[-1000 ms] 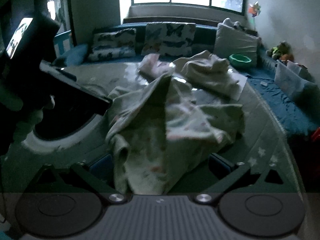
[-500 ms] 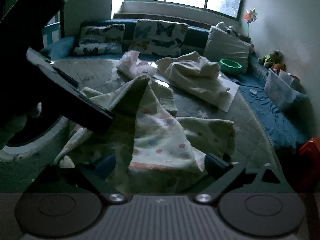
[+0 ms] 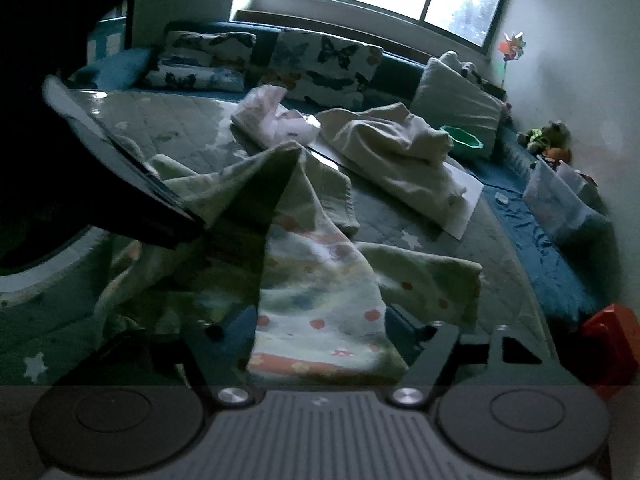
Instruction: Fold clothes
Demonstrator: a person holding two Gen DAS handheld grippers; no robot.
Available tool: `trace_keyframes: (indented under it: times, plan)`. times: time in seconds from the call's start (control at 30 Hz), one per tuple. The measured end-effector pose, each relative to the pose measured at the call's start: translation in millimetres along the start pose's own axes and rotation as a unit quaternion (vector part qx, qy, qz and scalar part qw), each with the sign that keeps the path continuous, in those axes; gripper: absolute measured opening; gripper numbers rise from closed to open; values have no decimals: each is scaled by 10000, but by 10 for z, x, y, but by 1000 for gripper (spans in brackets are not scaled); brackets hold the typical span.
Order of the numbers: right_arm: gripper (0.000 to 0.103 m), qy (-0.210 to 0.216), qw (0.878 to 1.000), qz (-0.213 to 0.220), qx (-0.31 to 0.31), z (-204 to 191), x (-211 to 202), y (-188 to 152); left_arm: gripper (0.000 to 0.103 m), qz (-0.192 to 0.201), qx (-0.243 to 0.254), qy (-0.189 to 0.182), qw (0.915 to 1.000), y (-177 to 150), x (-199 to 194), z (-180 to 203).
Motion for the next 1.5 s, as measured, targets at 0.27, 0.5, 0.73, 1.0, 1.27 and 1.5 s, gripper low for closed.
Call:
trace_keyframes:
  times: [0.27, 0.5, 0.73, 1.0, 1.27, 1.5]
  plan:
    - [42, -7, 9996, -18, 278, 127, -34, -52, 5, 258, -124, -66, 9996, -91, -254, -138]
    - [50, 168, 9991, 4, 396, 186, -81, -50, 3, 390, -134, -47, 9991, -238, -453, -199]
    - [68, 404, 9982, 183, 394, 81, 35, 131, 3, 398, -229, 11, 9989, -519, -700, -335]
    - [72, 534, 9980, 276, 182, -146, 303, 290, 3, 347, -339, 1, 9988, -838, -930, -457]
    - [72, 371, 9980, 184, 471, -87, 380, 229, 2, 195, -605, 168, 9978, -1214, -1106, -637]
    - [71, 113, 9964, 90, 834, 112, 335, 135, 2, -140, -793, 305, 9963, -1598, -1249, -796]
Point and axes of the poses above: each gripper's, at about its wrist camera, not at the fingertips, and x roughly the way its jaws point, z to its right, y to its top, the point moved 1 cm from there along x, roughly the way its jaws point, and after that the axes turned 10 degrees about -y, right-handed, at the moved point
